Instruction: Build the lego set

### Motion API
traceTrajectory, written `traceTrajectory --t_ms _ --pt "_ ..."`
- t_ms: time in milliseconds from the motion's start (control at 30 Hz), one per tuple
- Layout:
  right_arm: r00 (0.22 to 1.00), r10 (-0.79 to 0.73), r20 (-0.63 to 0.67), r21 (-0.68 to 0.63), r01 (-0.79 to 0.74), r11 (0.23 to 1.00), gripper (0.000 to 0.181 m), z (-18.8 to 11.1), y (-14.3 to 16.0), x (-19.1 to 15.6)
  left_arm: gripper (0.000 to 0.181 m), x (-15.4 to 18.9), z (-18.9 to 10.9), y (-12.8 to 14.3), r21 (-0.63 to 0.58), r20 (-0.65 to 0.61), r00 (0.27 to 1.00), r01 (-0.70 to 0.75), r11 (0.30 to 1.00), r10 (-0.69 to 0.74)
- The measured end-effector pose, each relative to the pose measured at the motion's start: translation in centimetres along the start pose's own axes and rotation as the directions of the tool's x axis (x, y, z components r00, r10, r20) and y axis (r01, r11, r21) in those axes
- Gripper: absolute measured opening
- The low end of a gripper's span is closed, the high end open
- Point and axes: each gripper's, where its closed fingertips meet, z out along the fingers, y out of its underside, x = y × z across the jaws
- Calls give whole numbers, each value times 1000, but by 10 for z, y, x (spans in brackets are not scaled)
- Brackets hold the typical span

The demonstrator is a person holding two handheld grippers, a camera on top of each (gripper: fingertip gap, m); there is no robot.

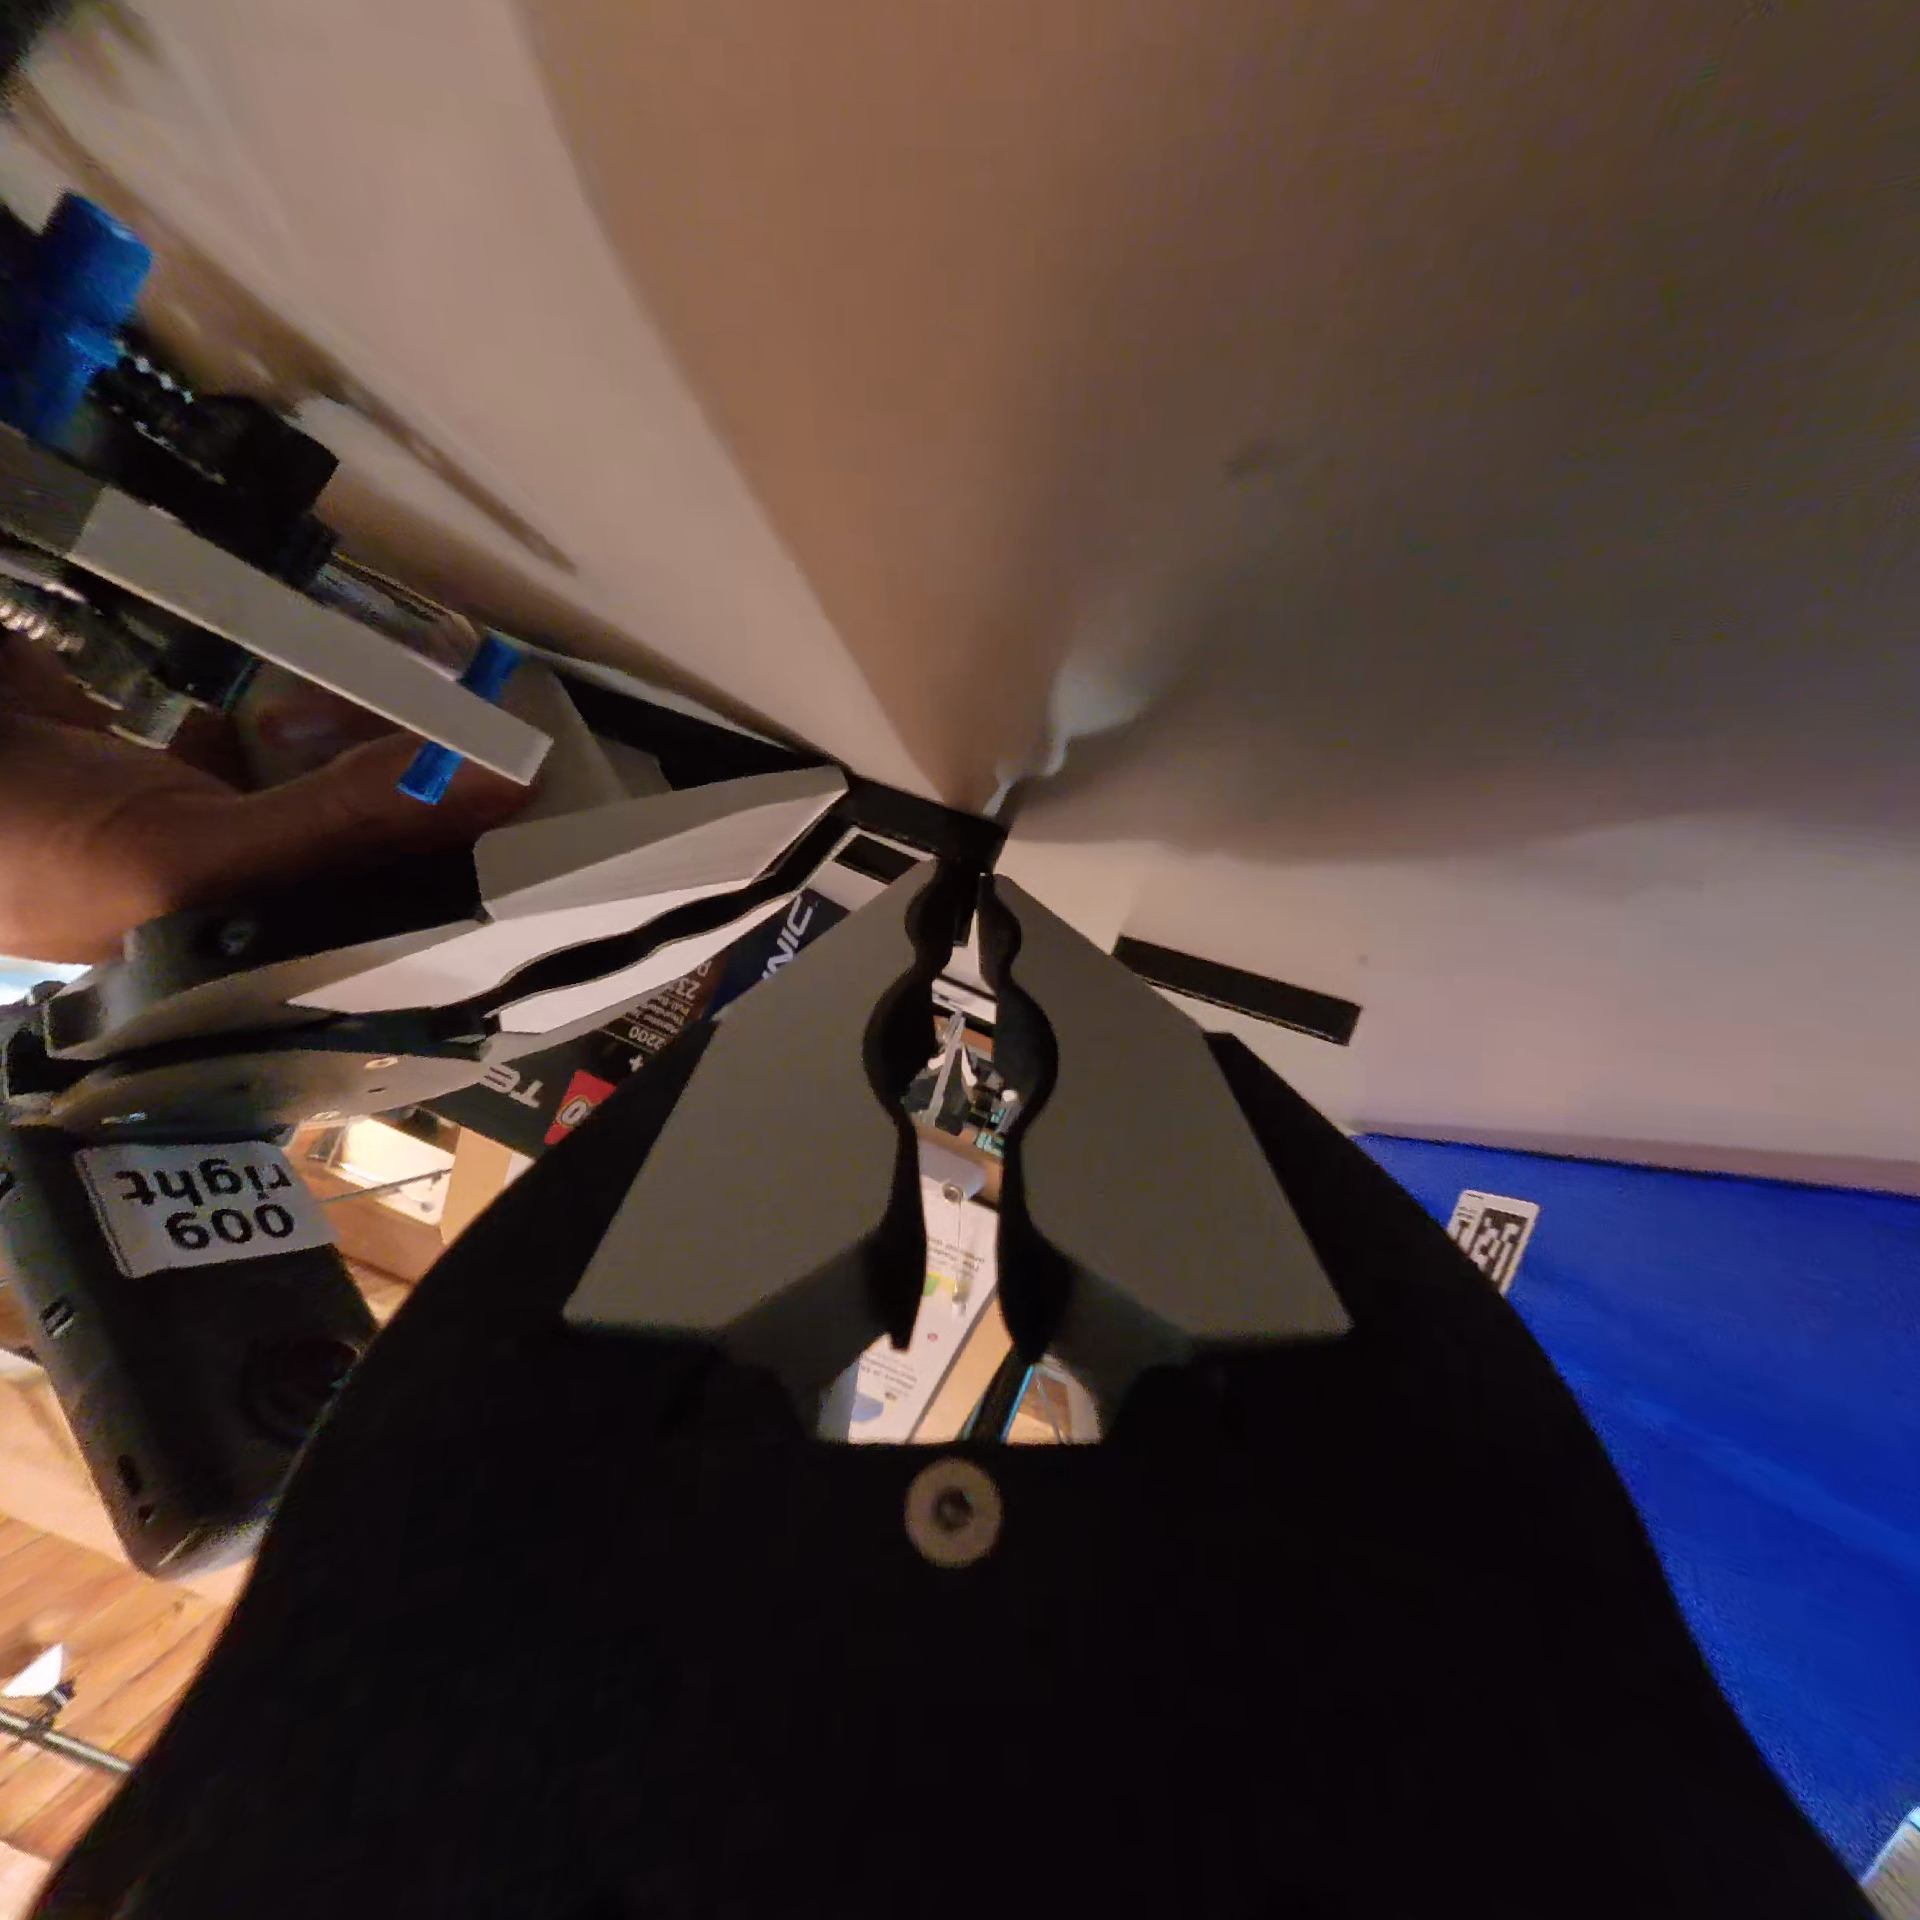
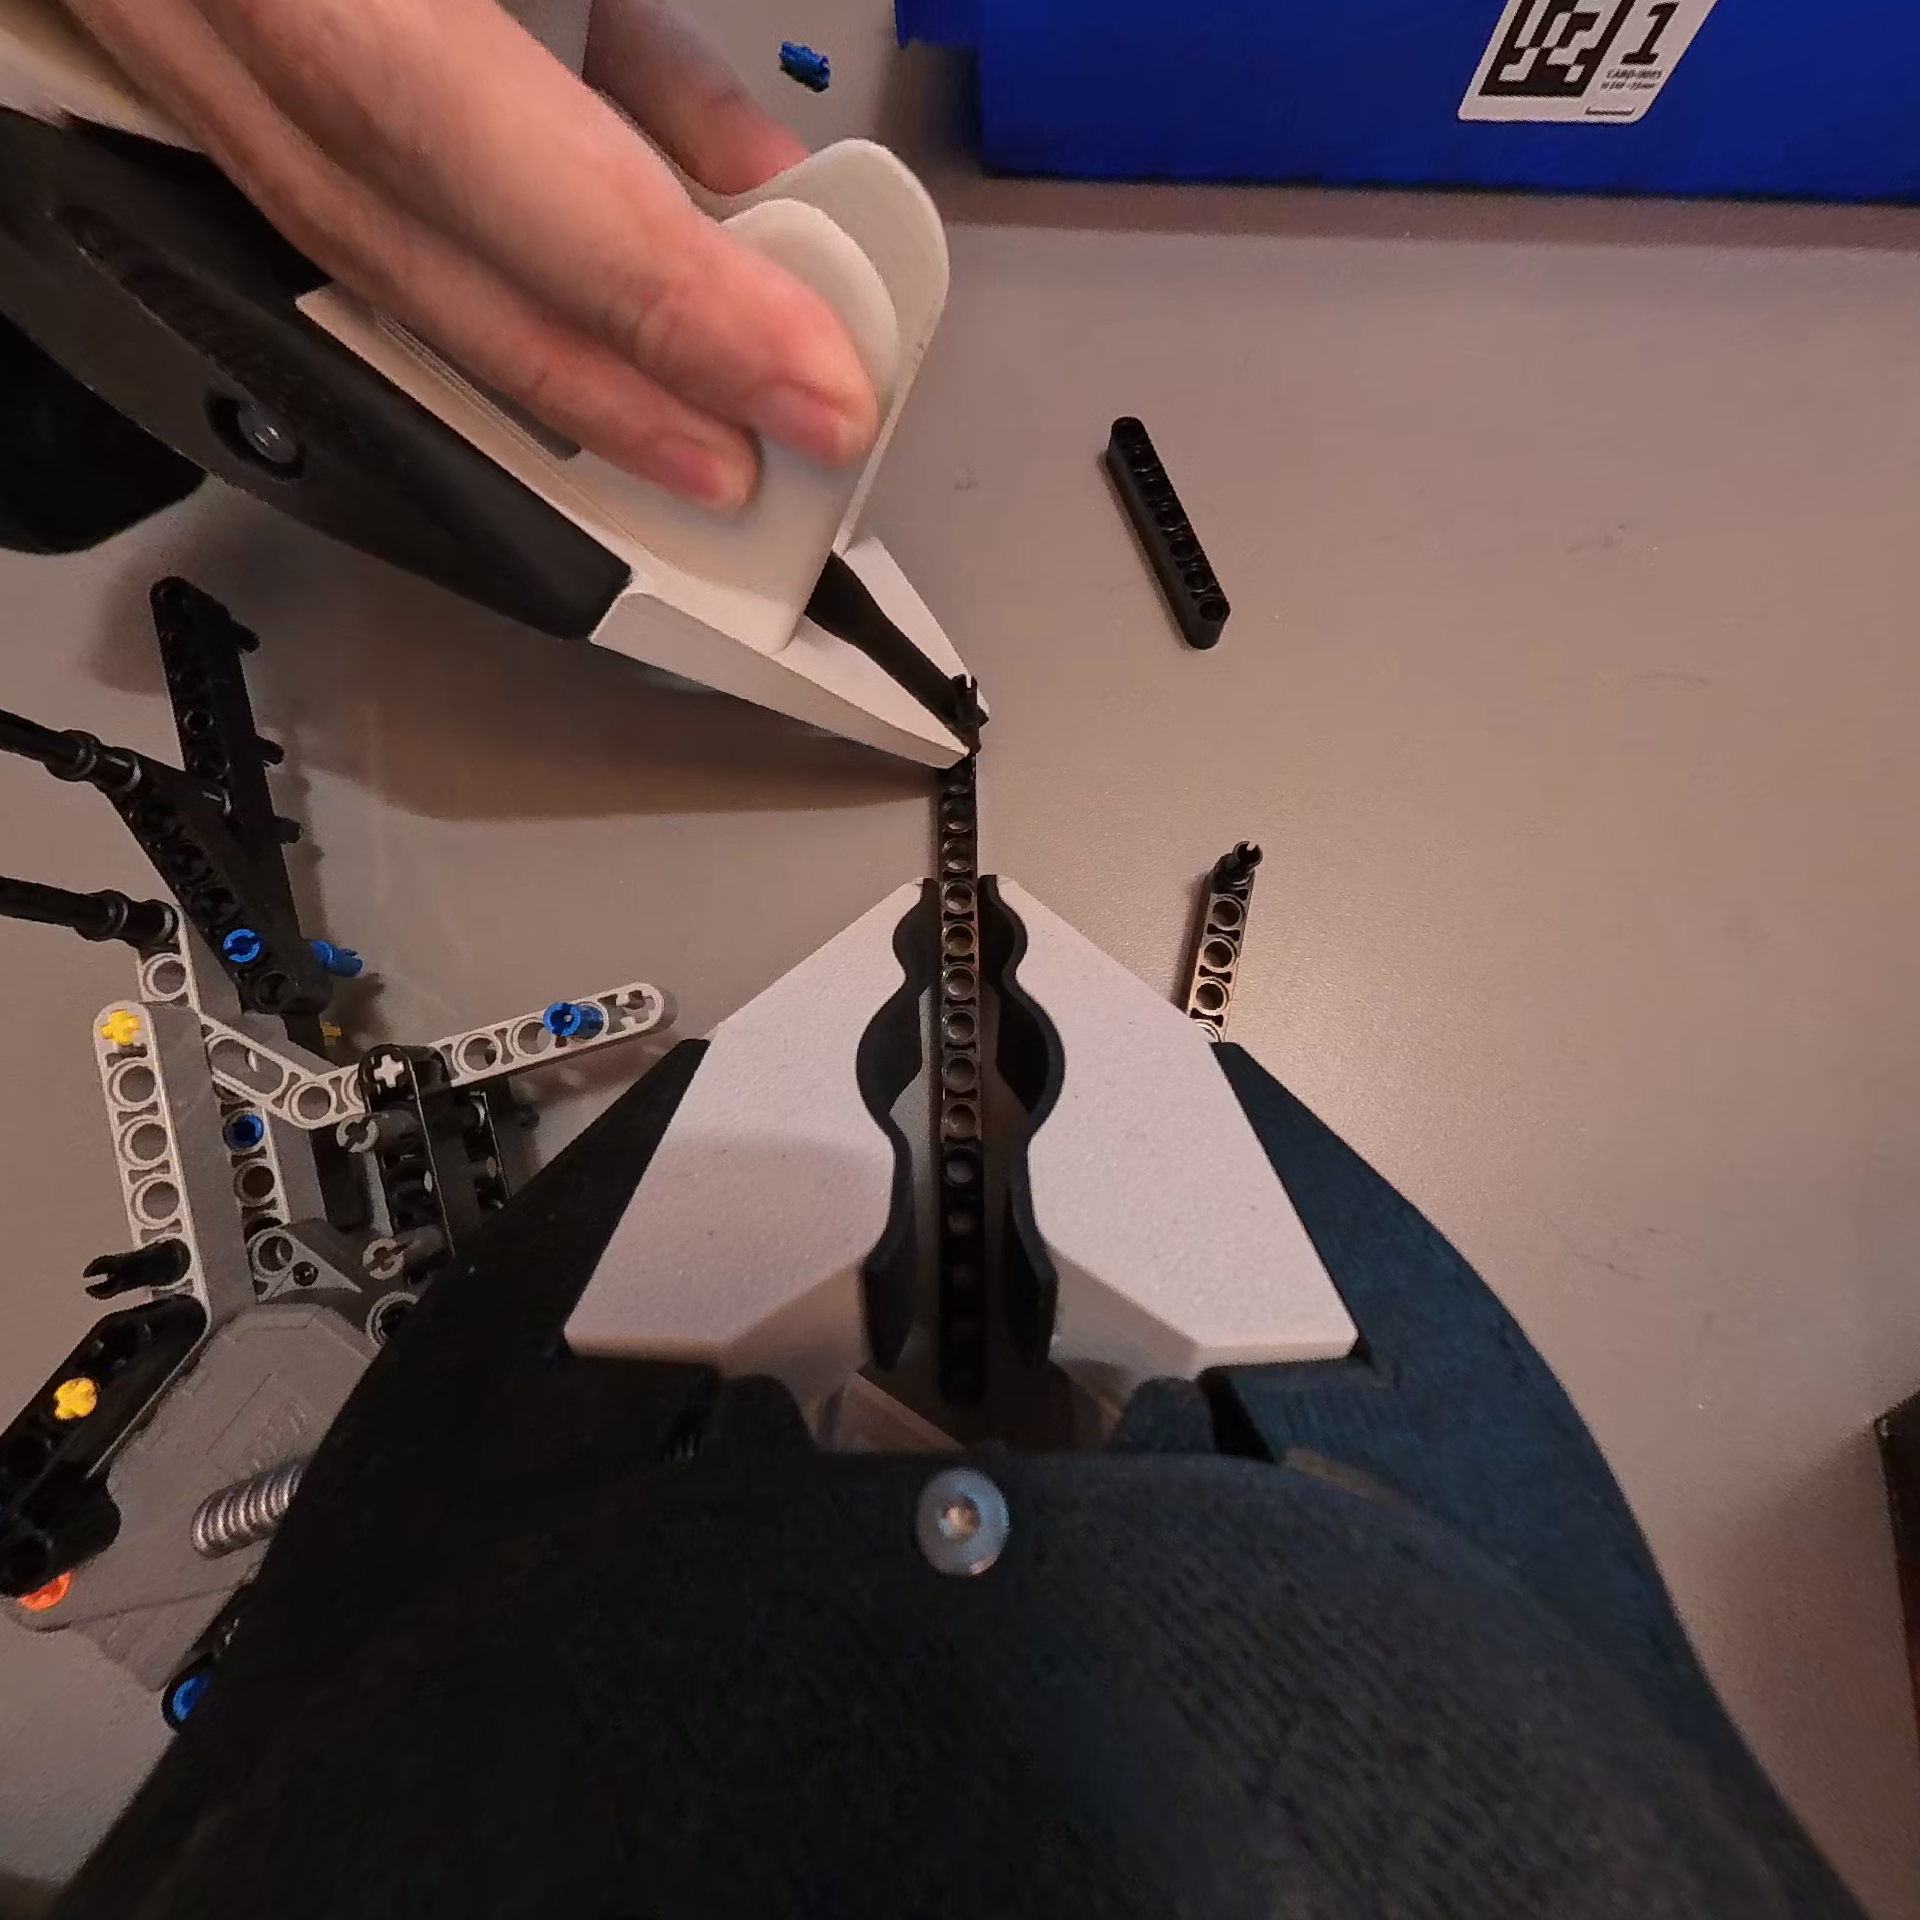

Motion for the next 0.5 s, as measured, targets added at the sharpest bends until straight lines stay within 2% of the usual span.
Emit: traceTrajectory --t_ms 133,267,367,433,500 --pt "1000 -2 1 0 2 1000 5 1 -1 -4 0 0 0 -1 -2 -21 997 -71 997 71" --pt "999 -40 -4 -10 40 999 9 -2 0 -6 1 -1 0 -1 26 -43 998 -54 998 55" --pt "997 -47 -53 129 53 990 8 -22 -26 -4 1 -1 1 0 12 -37 998 -50 999 50" --pt "996 -57 -61 182 67 981 7 -21 -37 -5 2 -2 1 0 10 -26 999 -24 1000 24" --pt "989 -111 -100 114 122 986 9 -14 -27 -2 2 -5 1 3 -7 5 1000 -23 1000 23"
